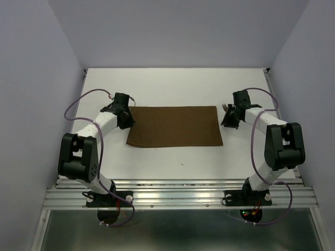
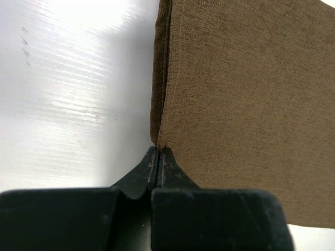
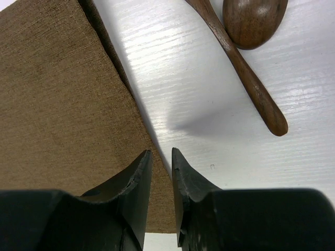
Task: Fold the napkin into a case and place the utensils inside
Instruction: Fold the rectangle-folded napkin at the center of the board.
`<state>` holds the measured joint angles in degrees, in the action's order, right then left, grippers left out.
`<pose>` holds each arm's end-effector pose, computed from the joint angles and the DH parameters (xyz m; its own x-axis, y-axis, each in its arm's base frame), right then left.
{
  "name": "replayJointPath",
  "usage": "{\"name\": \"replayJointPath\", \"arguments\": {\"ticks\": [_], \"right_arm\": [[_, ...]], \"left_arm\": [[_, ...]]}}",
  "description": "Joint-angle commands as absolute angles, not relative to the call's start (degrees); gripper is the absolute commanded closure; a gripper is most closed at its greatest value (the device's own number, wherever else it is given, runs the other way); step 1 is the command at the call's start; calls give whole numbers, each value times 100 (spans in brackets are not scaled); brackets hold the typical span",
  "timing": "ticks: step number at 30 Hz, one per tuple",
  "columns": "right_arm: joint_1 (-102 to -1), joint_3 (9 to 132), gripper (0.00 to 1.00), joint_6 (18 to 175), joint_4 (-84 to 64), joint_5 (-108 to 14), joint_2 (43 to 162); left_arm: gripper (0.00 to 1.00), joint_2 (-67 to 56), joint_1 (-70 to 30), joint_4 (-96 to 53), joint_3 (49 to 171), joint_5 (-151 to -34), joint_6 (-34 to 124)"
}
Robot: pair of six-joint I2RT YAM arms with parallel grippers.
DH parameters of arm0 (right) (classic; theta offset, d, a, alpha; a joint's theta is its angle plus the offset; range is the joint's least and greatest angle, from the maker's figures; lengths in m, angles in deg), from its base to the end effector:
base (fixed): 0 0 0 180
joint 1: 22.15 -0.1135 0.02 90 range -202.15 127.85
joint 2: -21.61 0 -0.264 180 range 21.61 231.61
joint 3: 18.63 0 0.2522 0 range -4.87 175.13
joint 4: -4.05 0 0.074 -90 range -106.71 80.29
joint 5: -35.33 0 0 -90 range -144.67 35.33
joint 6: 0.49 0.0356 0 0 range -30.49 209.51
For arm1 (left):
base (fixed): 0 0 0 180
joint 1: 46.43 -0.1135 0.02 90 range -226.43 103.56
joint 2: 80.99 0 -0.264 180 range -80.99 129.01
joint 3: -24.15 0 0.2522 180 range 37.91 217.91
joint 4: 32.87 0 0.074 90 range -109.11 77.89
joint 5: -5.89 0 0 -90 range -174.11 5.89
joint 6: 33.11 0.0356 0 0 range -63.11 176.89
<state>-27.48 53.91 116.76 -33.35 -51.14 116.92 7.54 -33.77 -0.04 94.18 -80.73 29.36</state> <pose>0.3298 0.0330 0.1837 -0.8243 0.3821 -0.4178 0.2860 0.9179 0.2752 0.3135 -0.0683 0.2119 -0.7600 -0.3022 -0.5754 -0.1900 0.9500 -0.2480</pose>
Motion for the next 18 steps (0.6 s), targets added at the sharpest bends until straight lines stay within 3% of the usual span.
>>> {"name": "replayJointPath", "arguments": {"ticks": [1,9,13,16,18], "right_arm": [[-2865,5638,72,11615,-3265,-4826,11820],[-3050,5797,62,11465,-3309,-4816,12145],[-3050,5841,62,11412,-3291,-4913,12338],[-3050,5841,67,11386,-3283,-4949,12391],[-3103,5806,76,11377,-3274,-4905,12374]], "left_arm": [[100,497,-3369,-13,9538,-8155,3210],[100,321,-3369,136,9951,-8323,3500],[100,268,-3369,172,10031,-8384,3545],[100,225,-3369,180,10101,-8602,3597],[100,216,-3325,207,10180,-8613,3658]]}}
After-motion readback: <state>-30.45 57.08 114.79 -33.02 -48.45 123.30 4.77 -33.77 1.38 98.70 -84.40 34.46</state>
